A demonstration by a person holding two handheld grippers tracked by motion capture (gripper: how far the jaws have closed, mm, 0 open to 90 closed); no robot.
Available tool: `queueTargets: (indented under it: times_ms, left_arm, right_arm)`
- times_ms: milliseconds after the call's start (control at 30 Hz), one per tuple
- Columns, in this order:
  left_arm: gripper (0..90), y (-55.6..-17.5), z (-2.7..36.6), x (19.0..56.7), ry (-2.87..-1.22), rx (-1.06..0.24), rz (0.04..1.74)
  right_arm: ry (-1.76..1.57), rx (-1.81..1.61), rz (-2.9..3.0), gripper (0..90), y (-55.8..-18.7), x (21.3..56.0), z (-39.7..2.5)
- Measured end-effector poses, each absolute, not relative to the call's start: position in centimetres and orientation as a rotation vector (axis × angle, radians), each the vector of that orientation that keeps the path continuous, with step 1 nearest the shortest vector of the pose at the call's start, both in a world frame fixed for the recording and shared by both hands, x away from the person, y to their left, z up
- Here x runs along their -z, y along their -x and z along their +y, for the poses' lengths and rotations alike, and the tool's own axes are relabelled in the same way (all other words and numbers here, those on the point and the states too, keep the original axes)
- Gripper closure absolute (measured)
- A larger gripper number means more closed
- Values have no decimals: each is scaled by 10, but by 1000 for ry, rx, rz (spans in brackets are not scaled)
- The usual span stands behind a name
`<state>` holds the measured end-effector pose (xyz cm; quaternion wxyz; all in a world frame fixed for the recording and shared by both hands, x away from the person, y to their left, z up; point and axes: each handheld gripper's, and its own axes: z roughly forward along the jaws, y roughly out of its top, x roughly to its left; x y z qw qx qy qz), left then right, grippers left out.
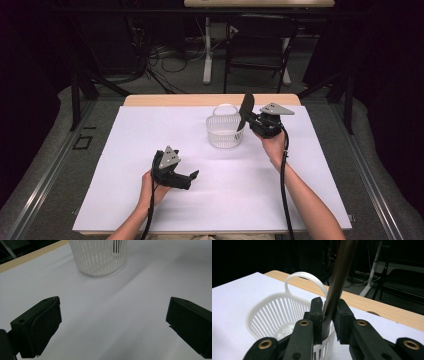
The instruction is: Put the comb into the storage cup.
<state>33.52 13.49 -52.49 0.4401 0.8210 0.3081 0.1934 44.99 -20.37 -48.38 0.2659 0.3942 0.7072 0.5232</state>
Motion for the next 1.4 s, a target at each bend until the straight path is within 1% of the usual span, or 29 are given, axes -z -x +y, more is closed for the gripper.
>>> queueTargets:
  times_ms: [467, 567, 900, 1167, 1233, 1300, 1400]
  left_arm:
    - [2, -335, 133, 526, -2049, -485, 753]
    - [2, -335, 133, 526, -2049, -485, 752]
    - [2, -336, 134, 526, -2045, -486, 754]
    - [2, -336, 135, 524, -2036, -484, 747]
    - [1, -335, 136, 523, -2028, -483, 731]
    - [0, -334, 137, 522, -2028, -486, 721]
    - [0, -333, 140, 521, -2015, -489, 732]
  right_arm:
    - [-1126, -1387, 1947, 740, -452, 484, -209]
    - [-1121, -1386, 1959, 712, -450, 483, -208]
    - [-1084, -1396, 2040, 524, -441, 474, -207]
    - [-1024, -1402, 2167, 306, -423, 467, -213]
    - [-1007, -1400, 2184, 275, -418, 467, -214]
    - [-990, -1394, 2198, 219, -414, 466, -216]
    - [-981, -1404, 2208, 168, -410, 466, -219]
